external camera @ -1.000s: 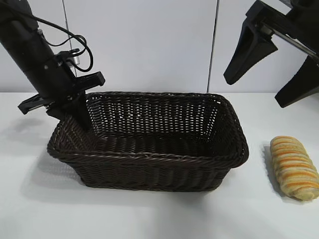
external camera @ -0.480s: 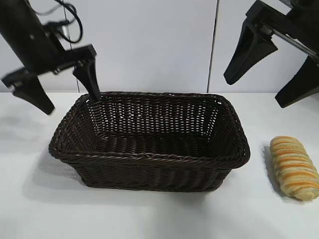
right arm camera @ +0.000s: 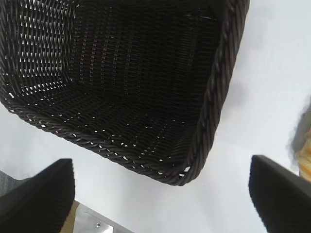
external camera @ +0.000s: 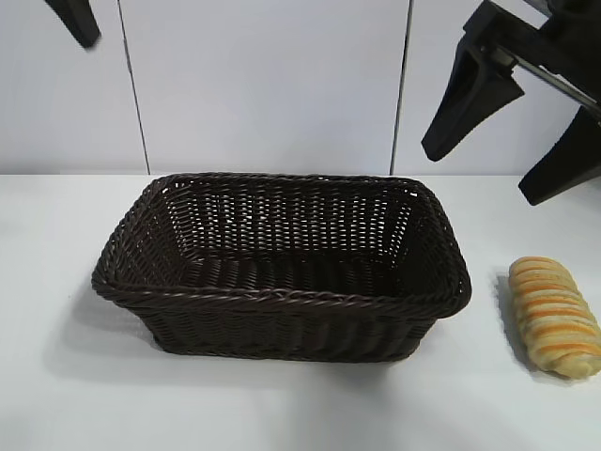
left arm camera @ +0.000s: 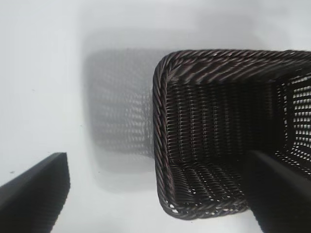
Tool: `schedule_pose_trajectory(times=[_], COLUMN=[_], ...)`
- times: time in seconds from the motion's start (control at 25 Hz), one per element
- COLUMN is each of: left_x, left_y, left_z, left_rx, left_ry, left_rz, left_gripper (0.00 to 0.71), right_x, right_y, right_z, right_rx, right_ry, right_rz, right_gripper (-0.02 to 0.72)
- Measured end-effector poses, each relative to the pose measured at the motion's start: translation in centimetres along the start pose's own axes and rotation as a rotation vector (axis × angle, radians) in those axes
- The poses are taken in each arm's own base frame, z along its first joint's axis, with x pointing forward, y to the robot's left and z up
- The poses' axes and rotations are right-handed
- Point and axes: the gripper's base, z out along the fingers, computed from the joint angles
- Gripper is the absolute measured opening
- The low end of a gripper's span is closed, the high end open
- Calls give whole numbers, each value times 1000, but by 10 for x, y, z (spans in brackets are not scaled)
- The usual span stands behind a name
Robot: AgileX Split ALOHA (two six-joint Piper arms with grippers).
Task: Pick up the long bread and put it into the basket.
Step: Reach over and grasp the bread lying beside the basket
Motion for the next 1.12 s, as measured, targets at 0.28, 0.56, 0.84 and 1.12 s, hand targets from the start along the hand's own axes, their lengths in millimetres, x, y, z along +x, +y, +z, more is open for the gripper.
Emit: schedule_pose_trajectory(times=[0.28, 0.56, 0.84, 1.12], left_x=[3, 13, 60, 134], left_y=[58, 66, 37, 14], left_z=[-13, -35, -111, -133], left_rx=[-113, -170, -241, -274], left_ry=[10, -1, -193, -287], left_rz=[-139, -147, -72, 63], left_gripper=[694, 694, 694, 694], right_x=[0, 0, 0, 0], right_y=[0, 0, 0, 0], right_z=[0, 0, 0, 0], right_rx=[0, 0, 1, 1], right_ry=[0, -1, -3, -3], right_rz=[0, 0, -1, -4], right_gripper=[695, 695, 695, 695])
